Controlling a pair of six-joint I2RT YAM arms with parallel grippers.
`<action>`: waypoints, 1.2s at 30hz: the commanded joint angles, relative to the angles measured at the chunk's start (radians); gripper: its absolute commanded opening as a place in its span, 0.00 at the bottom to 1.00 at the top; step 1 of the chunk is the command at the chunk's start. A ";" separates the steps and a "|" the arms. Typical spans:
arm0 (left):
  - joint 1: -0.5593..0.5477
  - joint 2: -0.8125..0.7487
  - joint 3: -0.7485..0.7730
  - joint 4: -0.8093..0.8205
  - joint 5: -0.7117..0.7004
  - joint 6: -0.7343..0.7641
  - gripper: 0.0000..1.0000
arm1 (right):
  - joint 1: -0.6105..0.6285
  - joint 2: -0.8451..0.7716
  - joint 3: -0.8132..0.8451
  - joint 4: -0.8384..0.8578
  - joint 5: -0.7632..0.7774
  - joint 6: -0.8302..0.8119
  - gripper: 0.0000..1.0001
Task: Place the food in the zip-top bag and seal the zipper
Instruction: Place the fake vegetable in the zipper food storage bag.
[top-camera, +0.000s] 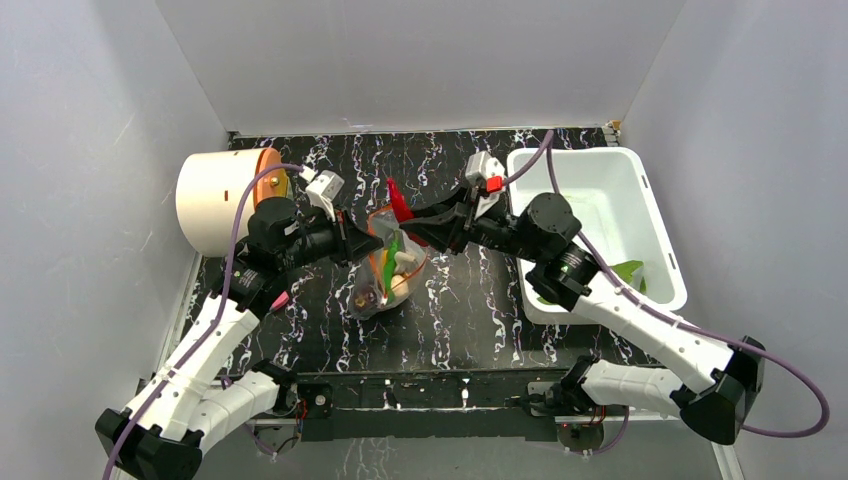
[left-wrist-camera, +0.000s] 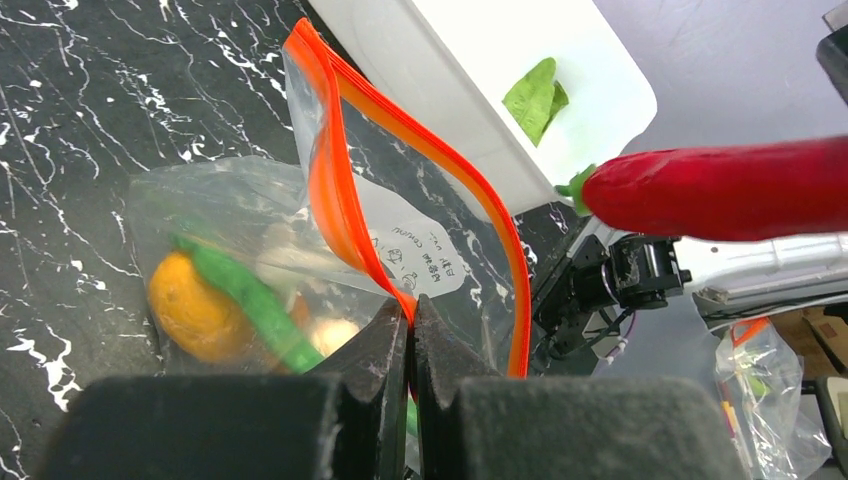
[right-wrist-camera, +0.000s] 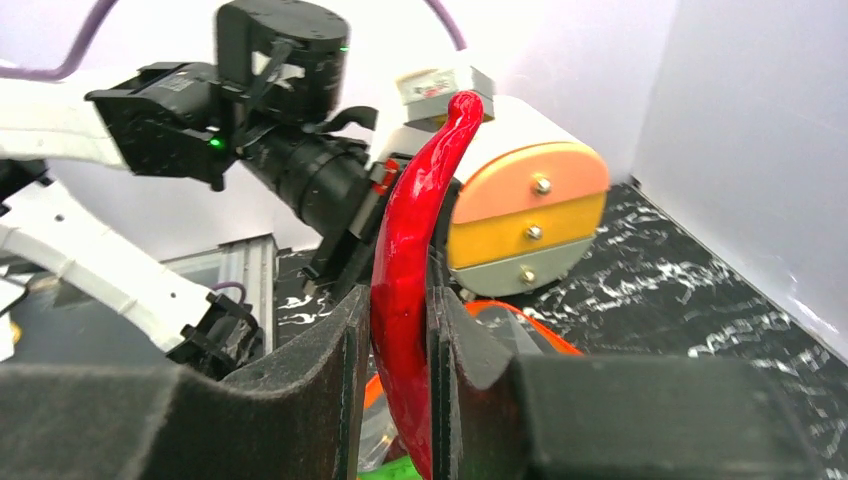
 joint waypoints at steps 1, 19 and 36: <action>-0.005 -0.008 0.036 0.020 0.081 0.005 0.00 | 0.033 0.044 -0.008 0.187 -0.156 -0.079 0.06; -0.005 0.012 0.055 -0.035 0.251 0.064 0.00 | 0.040 0.068 -0.086 -0.057 -0.373 -0.649 0.08; -0.005 0.020 0.057 -0.084 0.349 0.121 0.00 | 0.039 0.183 0.048 -0.297 -0.626 -0.918 0.11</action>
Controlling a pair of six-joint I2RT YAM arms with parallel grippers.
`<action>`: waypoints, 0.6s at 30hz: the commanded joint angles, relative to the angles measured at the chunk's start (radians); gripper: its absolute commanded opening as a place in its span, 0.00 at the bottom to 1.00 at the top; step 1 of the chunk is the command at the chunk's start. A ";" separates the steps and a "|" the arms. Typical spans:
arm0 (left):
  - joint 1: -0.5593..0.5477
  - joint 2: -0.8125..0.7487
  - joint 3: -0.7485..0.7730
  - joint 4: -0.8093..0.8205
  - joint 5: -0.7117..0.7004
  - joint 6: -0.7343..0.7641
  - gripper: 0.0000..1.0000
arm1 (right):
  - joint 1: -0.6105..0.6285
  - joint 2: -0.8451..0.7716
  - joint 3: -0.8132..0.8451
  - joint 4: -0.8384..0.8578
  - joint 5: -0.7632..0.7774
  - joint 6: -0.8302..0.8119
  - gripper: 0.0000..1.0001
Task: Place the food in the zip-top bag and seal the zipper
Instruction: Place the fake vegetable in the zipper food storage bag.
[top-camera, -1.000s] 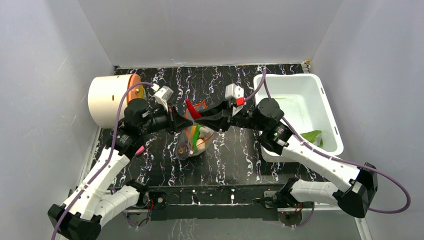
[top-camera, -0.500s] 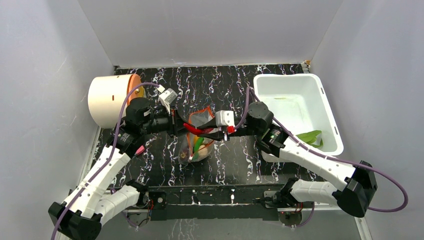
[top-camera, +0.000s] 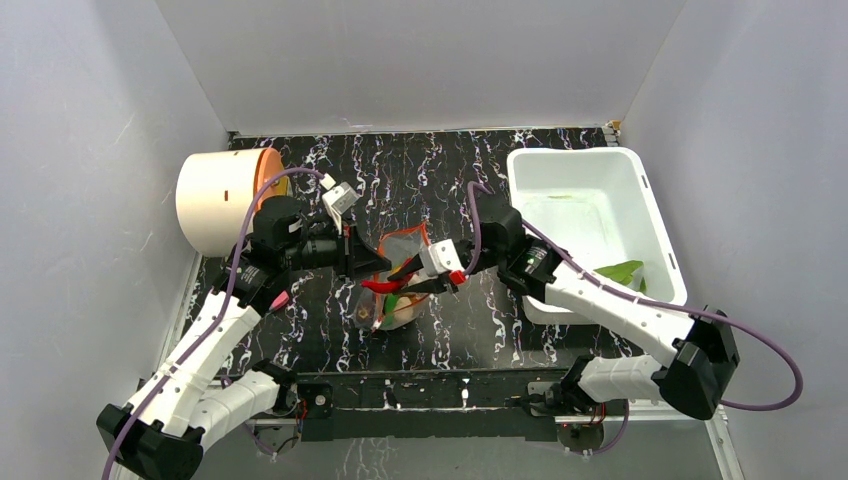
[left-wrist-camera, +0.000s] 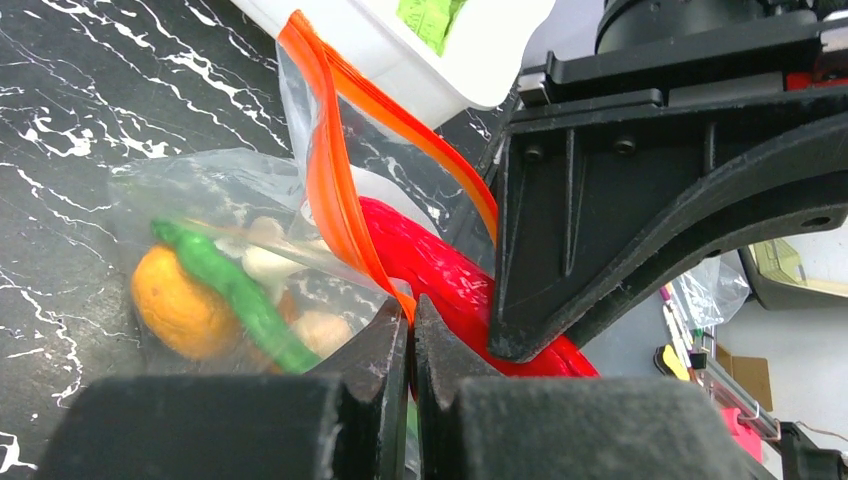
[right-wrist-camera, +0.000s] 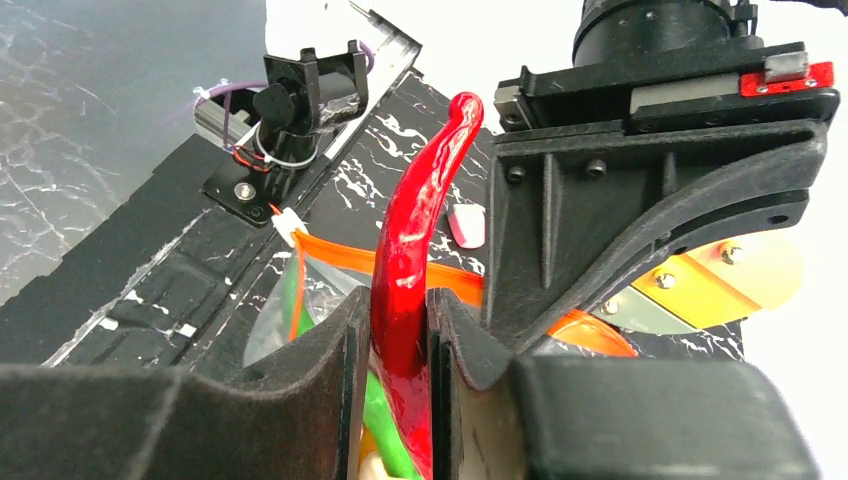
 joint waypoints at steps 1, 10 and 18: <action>-0.005 -0.004 0.041 -0.013 0.082 0.026 0.00 | 0.004 0.027 0.097 -0.112 -0.008 -0.141 0.11; -0.005 -0.014 0.050 -0.038 0.090 0.045 0.00 | 0.003 0.065 0.198 -0.397 0.178 -0.378 0.10; -0.005 -0.029 0.048 -0.041 0.084 0.065 0.00 | 0.002 0.051 0.200 -0.467 0.290 -0.420 0.09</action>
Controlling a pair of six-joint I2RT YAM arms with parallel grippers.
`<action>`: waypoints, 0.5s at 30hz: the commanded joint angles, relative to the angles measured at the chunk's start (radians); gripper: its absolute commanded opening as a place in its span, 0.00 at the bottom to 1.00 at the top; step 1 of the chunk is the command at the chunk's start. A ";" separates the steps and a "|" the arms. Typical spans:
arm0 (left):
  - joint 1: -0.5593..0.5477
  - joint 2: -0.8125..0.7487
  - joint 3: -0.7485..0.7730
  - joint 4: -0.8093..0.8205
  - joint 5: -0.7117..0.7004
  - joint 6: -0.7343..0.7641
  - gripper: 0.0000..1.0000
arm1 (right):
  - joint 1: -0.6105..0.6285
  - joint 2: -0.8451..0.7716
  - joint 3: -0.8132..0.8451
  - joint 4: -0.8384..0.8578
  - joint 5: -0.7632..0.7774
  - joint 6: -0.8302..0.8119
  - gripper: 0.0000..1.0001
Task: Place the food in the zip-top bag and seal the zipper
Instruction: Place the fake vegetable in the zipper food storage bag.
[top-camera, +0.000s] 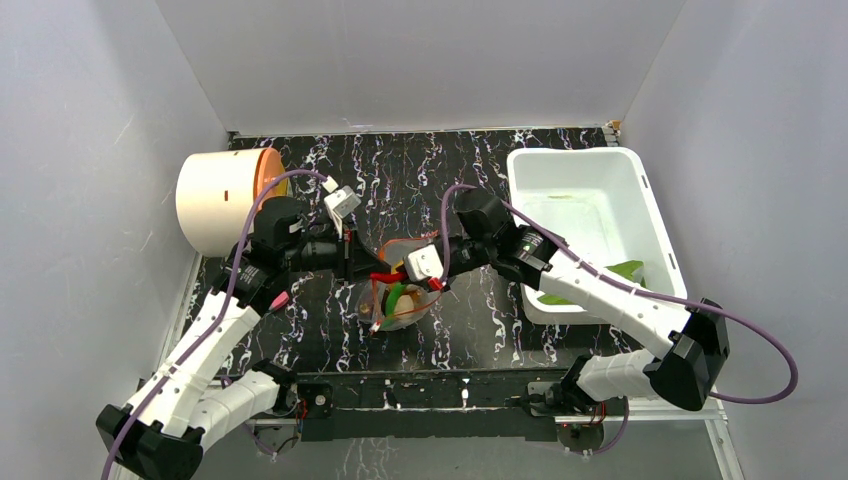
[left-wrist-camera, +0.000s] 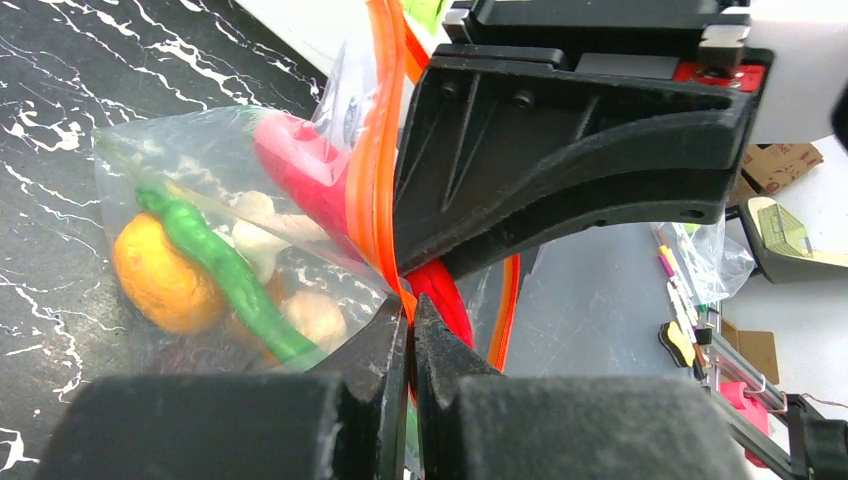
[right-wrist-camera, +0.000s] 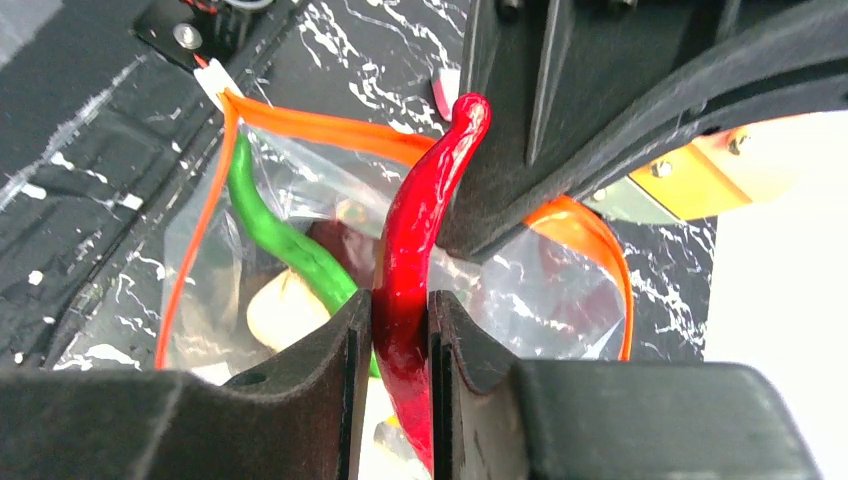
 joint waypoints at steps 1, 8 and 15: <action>-0.006 -0.028 0.043 0.006 0.050 0.010 0.00 | -0.003 -0.031 0.032 -0.055 0.110 -0.088 0.09; -0.005 -0.038 0.017 0.018 0.039 -0.003 0.00 | -0.002 -0.036 0.050 -0.144 0.181 -0.138 0.19; -0.005 -0.038 0.012 0.045 0.011 -0.024 0.00 | -0.002 -0.008 0.083 -0.220 0.198 -0.174 0.45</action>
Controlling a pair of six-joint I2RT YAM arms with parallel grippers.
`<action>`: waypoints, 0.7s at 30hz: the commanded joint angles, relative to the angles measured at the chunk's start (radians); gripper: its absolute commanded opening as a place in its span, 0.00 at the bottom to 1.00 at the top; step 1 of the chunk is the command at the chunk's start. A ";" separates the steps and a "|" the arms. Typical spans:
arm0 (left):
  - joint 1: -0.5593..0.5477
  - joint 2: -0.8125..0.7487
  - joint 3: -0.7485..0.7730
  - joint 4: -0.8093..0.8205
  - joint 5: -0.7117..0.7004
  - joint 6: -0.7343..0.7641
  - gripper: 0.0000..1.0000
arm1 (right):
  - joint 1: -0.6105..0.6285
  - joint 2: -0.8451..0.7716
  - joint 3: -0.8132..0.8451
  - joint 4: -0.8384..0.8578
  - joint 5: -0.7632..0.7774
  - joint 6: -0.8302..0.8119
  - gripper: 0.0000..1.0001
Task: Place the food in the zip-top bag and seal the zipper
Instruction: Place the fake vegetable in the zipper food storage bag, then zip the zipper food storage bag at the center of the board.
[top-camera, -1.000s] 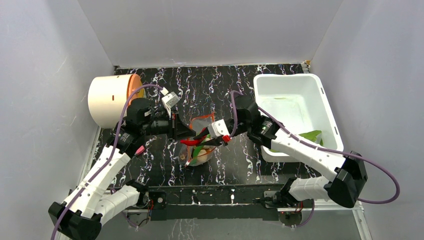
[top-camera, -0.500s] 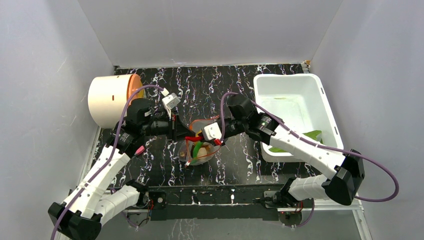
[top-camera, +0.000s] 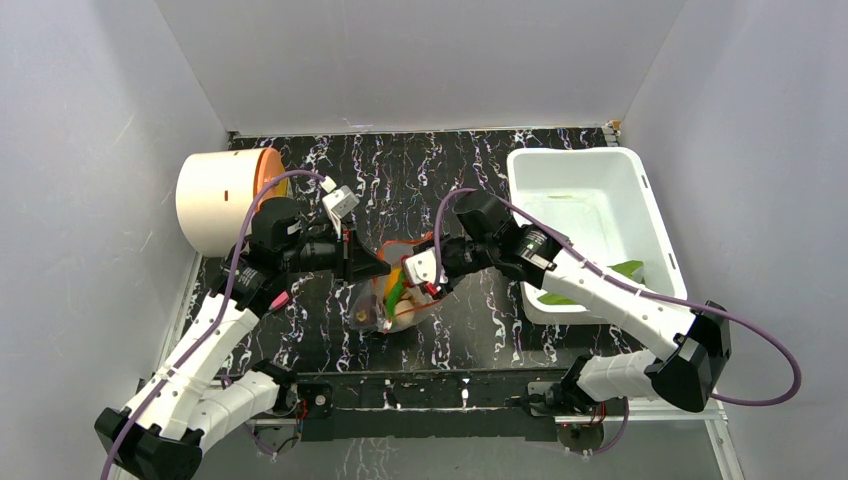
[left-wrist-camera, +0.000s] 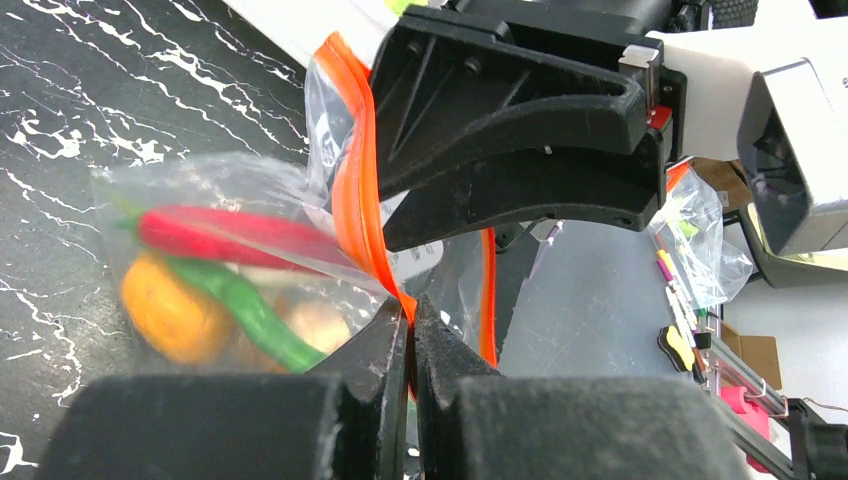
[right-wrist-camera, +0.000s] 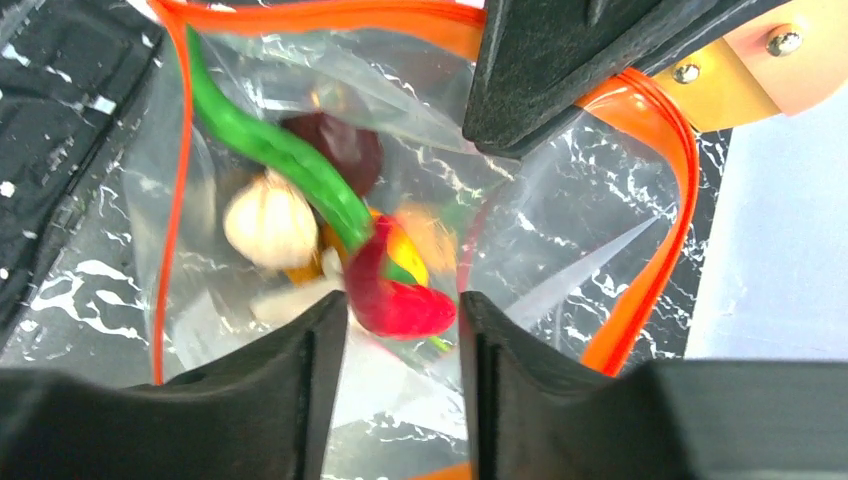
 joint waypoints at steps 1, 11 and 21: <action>-0.005 -0.023 0.012 0.040 0.013 -0.019 0.00 | -0.002 0.000 0.061 -0.057 0.020 -0.078 0.48; -0.005 -0.023 0.005 0.047 -0.043 -0.015 0.00 | -0.002 -0.023 0.088 0.124 -0.084 0.230 0.49; -0.005 -0.002 0.036 0.025 -0.138 0.045 0.00 | -0.002 -0.205 -0.175 0.572 0.108 0.800 0.46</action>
